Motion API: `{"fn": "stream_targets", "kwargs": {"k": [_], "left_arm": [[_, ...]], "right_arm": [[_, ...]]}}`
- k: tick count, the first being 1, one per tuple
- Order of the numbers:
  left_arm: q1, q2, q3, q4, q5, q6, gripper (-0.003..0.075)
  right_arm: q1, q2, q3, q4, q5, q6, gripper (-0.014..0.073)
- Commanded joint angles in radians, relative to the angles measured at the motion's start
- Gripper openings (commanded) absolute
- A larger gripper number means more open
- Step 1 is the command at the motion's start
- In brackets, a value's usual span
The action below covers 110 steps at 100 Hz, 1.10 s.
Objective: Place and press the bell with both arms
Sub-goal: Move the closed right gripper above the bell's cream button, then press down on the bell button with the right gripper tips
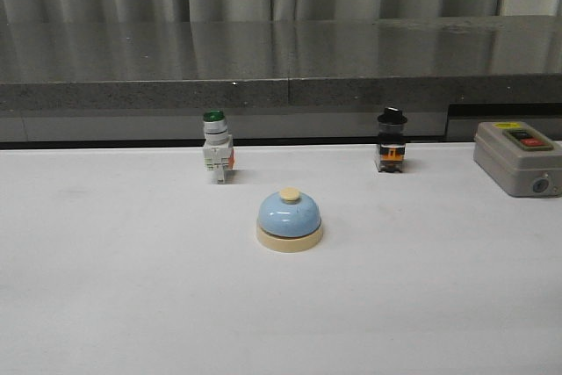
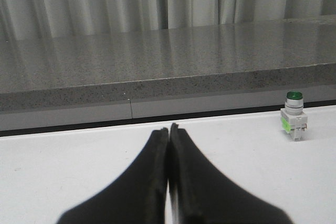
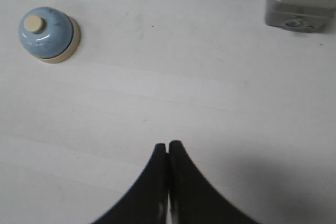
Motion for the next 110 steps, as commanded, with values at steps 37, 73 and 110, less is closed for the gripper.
{"fn": "stream_targets", "kwargs": {"k": [37, 73, 110], "left_arm": [[0.0, -0.029, 0.043, -0.002, -0.09, -0.006, -0.002], [0.0, -0.029, 0.043, -0.002, -0.09, -0.006, -0.002], [0.0, -0.029, 0.043, -0.002, -0.09, -0.006, -0.002]], "right_arm": [[0.183, 0.398, -0.337, 0.009, -0.086, -0.012, -0.006], [0.26, 0.643, -0.562, 0.011, -0.068, -0.012, -0.006], [0.294, 0.765, -0.668, 0.022, -0.027, -0.012, -0.006]]}}
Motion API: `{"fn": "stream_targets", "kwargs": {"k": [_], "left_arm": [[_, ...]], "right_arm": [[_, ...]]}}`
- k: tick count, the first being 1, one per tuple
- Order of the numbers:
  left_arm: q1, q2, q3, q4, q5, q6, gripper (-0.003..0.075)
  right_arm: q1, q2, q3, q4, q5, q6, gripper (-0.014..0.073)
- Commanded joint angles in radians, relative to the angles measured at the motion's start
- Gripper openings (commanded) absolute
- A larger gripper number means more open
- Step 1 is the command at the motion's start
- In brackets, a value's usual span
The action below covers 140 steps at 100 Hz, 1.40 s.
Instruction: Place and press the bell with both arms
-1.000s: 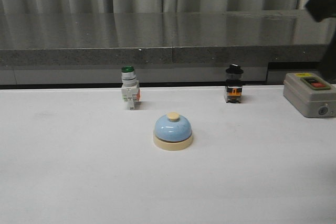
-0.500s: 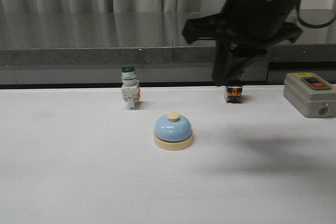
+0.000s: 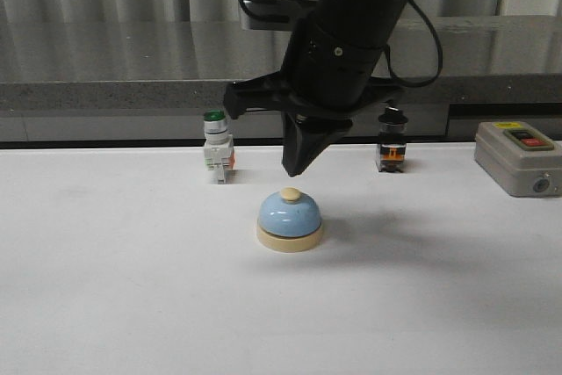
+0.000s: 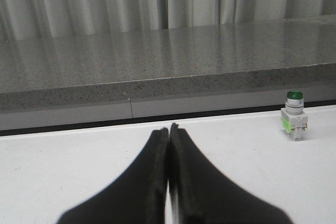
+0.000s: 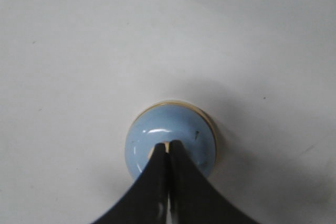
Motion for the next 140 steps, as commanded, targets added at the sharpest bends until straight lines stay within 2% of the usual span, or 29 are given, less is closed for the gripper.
{"fn": "stream_targets", "kwargs": {"k": [1, 43, 85, 109, 140], "left_arm": [[0.0, -0.029, 0.043, -0.002, -0.09, -0.006, -0.002], [0.0, -0.029, 0.043, -0.002, -0.09, -0.006, -0.002], [0.0, -0.029, 0.043, -0.002, -0.09, -0.006, -0.002], [0.0, -0.029, 0.043, -0.002, -0.09, -0.006, -0.002], [0.0, -0.029, 0.043, -0.002, -0.09, -0.006, -0.002]], "right_arm": [[-0.001, -0.03, -0.047, 0.006, -0.012, -0.009, -0.006], [-0.001, 0.025, -0.049, 0.012, 0.037, -0.009, -0.006], [-0.017, -0.141, -0.049, -0.042, 0.039, -0.009, -0.006], [-0.105, -0.299, 0.004, -0.048, 0.019, -0.009, -0.006], [-0.26, -0.596, 0.242, -0.062, -0.052, -0.009, -0.006]]}}
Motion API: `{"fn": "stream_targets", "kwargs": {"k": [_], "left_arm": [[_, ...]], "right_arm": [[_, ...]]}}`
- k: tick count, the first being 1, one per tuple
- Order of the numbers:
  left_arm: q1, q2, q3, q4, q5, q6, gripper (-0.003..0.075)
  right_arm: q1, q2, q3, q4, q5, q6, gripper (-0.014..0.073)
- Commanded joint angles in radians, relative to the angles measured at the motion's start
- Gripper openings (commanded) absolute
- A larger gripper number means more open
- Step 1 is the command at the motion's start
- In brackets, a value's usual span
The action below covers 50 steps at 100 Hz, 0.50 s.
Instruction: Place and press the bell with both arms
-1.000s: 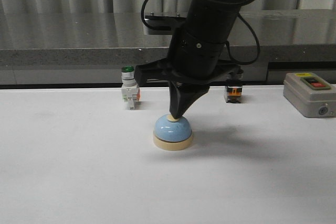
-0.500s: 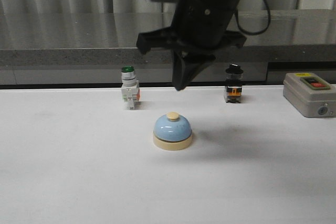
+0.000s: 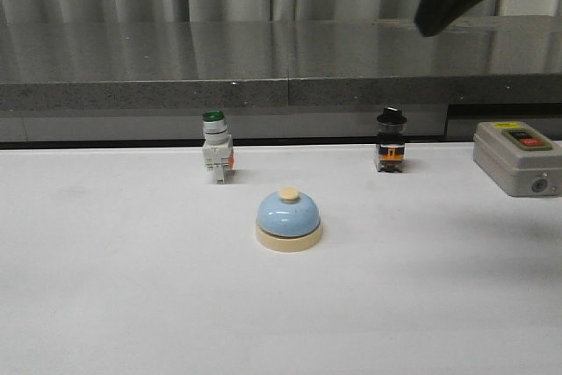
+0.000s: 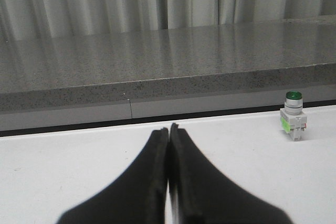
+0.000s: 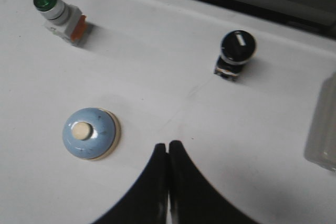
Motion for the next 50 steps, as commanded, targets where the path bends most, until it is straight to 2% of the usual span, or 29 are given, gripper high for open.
{"fn": "stream_targets", "kwargs": {"k": [1, 28, 50], "left_arm": [[0.0, -0.029, 0.043, -0.002, -0.09, -0.006, -0.002], [0.0, -0.029, 0.043, -0.002, -0.09, -0.006, -0.002], [0.0, -0.029, 0.043, -0.002, -0.09, -0.006, -0.002]], "right_arm": [[-0.046, -0.133, 0.053, -0.008, -0.074, -0.009, -0.006], [-0.162, -0.446, 0.316, -0.008, -0.181, -0.009, -0.006], [-0.207, -0.724, 0.522, -0.008, -0.24, -0.009, -0.006]]}}
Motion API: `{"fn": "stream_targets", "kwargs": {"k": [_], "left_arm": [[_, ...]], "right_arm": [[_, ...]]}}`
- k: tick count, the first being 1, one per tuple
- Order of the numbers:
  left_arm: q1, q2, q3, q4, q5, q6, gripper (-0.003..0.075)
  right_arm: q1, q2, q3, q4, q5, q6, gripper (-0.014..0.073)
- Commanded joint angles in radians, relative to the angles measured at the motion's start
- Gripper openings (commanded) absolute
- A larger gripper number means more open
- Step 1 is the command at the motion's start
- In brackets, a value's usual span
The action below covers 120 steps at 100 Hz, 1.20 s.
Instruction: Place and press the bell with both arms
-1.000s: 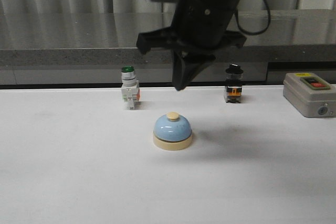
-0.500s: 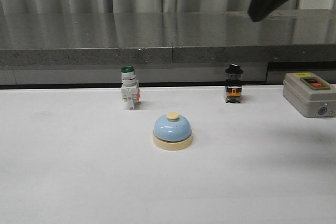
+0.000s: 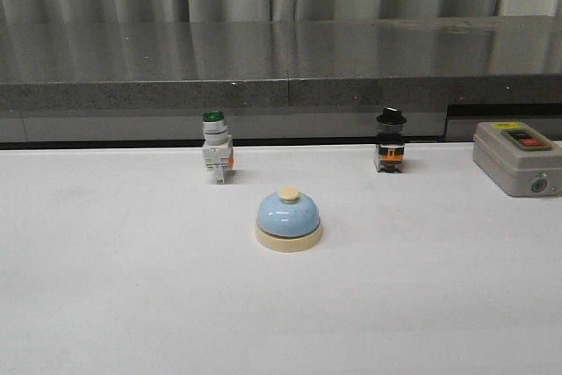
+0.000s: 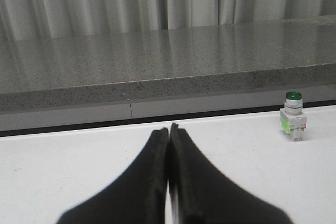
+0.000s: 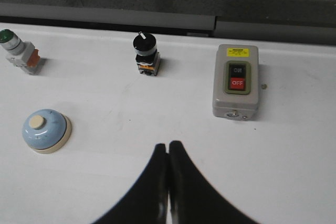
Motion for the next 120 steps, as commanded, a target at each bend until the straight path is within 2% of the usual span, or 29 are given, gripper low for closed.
{"fn": "stream_targets", "kwargs": {"k": [1, 21, 39, 120], "left_arm": [[0.0, -0.029, 0.043, -0.002, -0.09, -0.006, -0.002], [0.0, -0.029, 0.043, -0.002, -0.09, -0.006, -0.002], [0.0, -0.029, 0.043, -0.002, -0.09, -0.006, -0.002], [0.0, -0.029, 0.043, -0.002, -0.09, -0.006, -0.002]], "right_arm": [[-0.015, -0.113, 0.049, -0.008, -0.086, -0.009, -0.006], [-0.015, -0.345, 0.169, -0.008, -0.085, -0.009, -0.006], [-0.015, -0.47, 0.198, -0.008, -0.075, -0.009, -0.006], [-0.015, -0.506, 0.201, -0.034, -0.067, -0.009, -0.006]]}}
